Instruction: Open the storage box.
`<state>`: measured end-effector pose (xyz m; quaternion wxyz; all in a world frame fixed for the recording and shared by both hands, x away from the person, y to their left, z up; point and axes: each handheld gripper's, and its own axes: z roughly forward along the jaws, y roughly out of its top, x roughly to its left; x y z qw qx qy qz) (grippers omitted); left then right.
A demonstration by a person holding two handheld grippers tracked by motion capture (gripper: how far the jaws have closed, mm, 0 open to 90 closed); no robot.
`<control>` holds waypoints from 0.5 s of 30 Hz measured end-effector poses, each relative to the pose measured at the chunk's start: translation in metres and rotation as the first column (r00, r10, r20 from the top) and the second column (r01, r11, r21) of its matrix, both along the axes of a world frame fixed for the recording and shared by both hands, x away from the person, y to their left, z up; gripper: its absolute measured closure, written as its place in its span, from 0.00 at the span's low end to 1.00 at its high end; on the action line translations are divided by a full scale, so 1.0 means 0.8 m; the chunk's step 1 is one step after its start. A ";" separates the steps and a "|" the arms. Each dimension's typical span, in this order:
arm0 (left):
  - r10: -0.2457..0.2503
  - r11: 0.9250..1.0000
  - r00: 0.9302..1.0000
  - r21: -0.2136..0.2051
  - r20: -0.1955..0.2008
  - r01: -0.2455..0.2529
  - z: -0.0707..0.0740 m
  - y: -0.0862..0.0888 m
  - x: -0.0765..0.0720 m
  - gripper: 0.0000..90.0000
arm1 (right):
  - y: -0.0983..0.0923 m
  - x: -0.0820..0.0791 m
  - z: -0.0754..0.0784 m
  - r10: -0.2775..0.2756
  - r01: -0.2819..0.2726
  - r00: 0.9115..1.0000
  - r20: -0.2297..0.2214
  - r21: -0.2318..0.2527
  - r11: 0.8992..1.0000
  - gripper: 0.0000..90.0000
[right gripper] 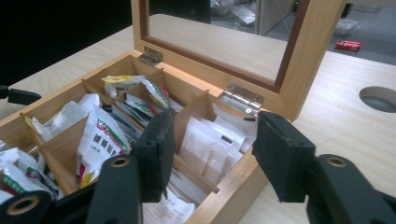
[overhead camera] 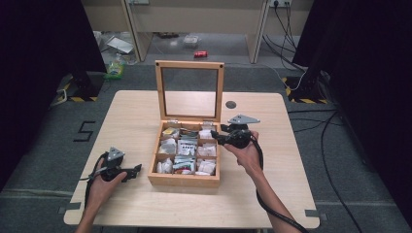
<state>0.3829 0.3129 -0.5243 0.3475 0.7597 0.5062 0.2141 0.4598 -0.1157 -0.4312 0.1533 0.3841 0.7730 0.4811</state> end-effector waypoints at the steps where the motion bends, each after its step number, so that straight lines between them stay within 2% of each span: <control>1: 0.000 1.000 1.000 0.000 0.000 0.000 0.000 0.000 0.000 0.13 | 0.000 -0.002 0.000 0.000 0.000 1.000 -0.002 0.002 1.000 0.51; 7: 0.000 1.000 1.000 0.000 0.000 0.000 0.000 0.000 0.000 0.13 | 0.003 -0.011 0.001 0.032 -0.032 0.999 0.001 0.013 0.999 0.46; 15: 0.000 1.000 1.000 0.000 0.000 0.000 0.000 0.000 0.000 0.13 | 0.004 -0.024 0.003 0.077 -0.077 0.997 0.016 0.001 0.997 0.52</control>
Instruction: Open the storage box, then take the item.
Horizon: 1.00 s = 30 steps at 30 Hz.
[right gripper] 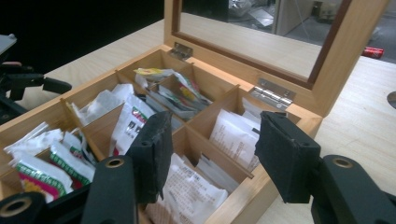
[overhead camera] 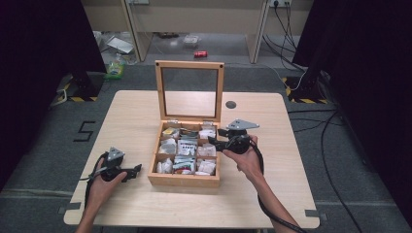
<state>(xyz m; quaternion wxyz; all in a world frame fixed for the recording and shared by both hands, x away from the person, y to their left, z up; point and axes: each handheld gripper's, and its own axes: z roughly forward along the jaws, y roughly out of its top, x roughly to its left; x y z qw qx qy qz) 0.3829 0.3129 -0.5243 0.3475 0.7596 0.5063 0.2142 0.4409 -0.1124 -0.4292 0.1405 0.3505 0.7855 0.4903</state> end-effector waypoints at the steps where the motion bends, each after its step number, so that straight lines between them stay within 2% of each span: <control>1: 0.000 1.000 1.000 0.000 0.000 0.000 0.000 0.000 0.000 0.13 | 0.001 -0.002 0.000 0.007 -0.007 1.000 0.000 0.001 1.000 0.53; 13: 0.000 1.000 1.000 0.000 0.000 0.000 0.000 0.000 0.000 0.13 | 0.010 -0.017 -0.004 0.065 -0.065 0.998 -0.012 -0.019 0.998 0.57; 22: 0.000 1.000 1.000 0.000 0.000 0.000 0.000 0.000 0.000 0.13 | 0.013 -0.025 -0.010 0.075 -0.075 0.997 -0.016 -0.012 0.997 0.57; 30: 0.000 1.000 1.000 0.000 0.000 0.000 0.000 0.000 0.000 0.13 | 0.013 -0.026 -0.009 0.084 -0.085 0.996 -0.014 -0.038 0.996 0.58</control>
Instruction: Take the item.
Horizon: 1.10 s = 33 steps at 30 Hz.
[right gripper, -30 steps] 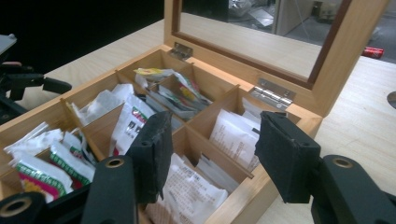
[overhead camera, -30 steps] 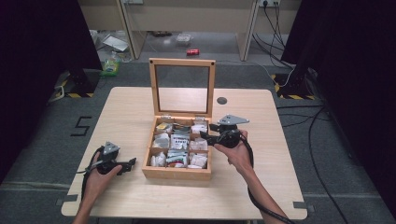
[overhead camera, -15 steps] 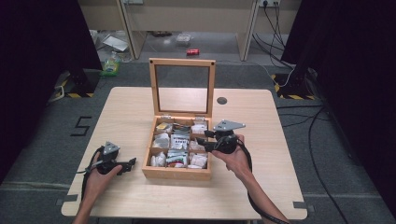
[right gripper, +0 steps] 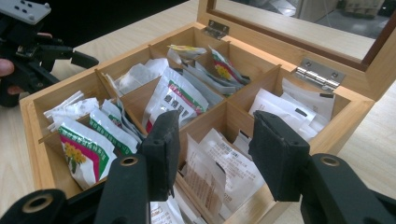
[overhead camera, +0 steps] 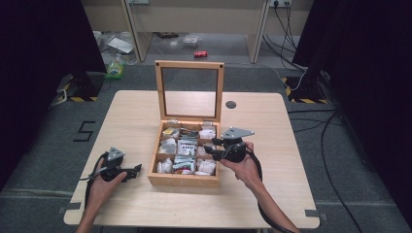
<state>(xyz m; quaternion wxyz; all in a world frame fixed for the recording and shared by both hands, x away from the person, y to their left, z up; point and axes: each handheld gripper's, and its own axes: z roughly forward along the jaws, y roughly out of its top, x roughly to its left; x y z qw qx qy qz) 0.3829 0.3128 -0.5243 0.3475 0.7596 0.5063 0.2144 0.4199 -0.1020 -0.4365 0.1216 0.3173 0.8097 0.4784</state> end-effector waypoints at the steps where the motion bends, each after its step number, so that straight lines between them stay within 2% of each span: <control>1: 0.000 1.000 1.000 0.000 0.000 0.000 0.000 0.000 0.000 0.13 | 0.000 0.000 0.000 0.005 -0.005 1.000 0.000 -0.003 1.000 0.58; 8: 0.001 1.000 1.000 0.003 0.000 -0.001 0.000 0.000 0.000 0.13 | 0.002 -0.002 -0.001 0.023 -0.023 1.000 0.000 -0.015 1.000 0.61; 13: 0.001 1.000 1.000 0.003 0.000 -0.001 0.000 0.000 0.000 0.13 | 0.005 -0.005 -0.006 0.036 -0.036 0.999 0.004 -0.063 0.997 0.64; 22: 0.001 1.000 1.000 0.003 0.000 -0.001 0.000 0.000 0.000 0.13 | 0.008 0.004 -0.015 0.039 -0.041 0.999 -0.020 -0.116 0.992 0.68; 31: 0.001 1.000 1.000 0.003 0.001 -0.001 0.000 0.000 0.000 0.13 | 0.016 0.017 -0.017 0.067 -0.071 0.997 -0.025 -0.172 0.983 0.75; 32: 0.001 1.000 1.000 0.003 0.000 -0.001 0.000 0.000 0.000 0.13 | 0.017 0.016 -0.017 0.057 -0.063 0.997 -0.046 -0.165 0.984 0.75; 33: 0.001 1.000 1.000 0.003 0.000 -0.001 0.000 0.000 0.000 0.13 | 0.018 0.019 -0.017 0.073 -0.078 0.997 -0.035 -0.173 0.982 0.75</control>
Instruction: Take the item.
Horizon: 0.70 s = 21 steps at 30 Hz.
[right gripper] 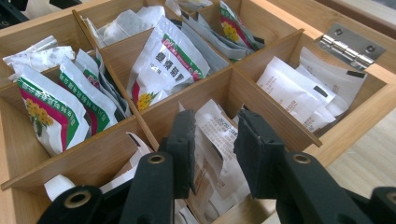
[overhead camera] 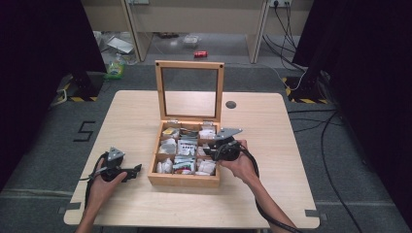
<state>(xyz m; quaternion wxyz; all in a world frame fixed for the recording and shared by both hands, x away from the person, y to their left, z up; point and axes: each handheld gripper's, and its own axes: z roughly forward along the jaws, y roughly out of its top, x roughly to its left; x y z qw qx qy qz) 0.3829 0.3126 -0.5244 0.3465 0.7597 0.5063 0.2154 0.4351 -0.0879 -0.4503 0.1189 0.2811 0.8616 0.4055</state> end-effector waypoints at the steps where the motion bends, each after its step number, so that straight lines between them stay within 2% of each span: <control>1: 0.000 1.000 1.000 0.000 0.000 0.000 0.000 0.000 0.000 0.13 | 0.001 -0.001 0.000 -0.007 0.006 1.000 -0.014 -0.005 1.000 0.76; 11: 0.000 1.000 1.000 0.000 0.000 0.000 0.000 0.000 0.000 0.13 | 0.006 0.007 -0.004 0.008 -0.010 0.999 -0.046 -0.053 0.999 0.77; 13: 0.000 1.000 1.000 0.000 0.000 0.000 0.000 0.000 0.000 0.13 | 0.006 0.009 -0.004 0.012 -0.015 0.999 -0.052 -0.050 0.999 0.78; 21: 0.000 1.000 1.000 0.000 0.000 0.000 0.000 0.000 0.000 0.13 | 0.009 0.009 -0.006 0.044 -0.049 0.997 -0.068 -0.072 0.996 0.93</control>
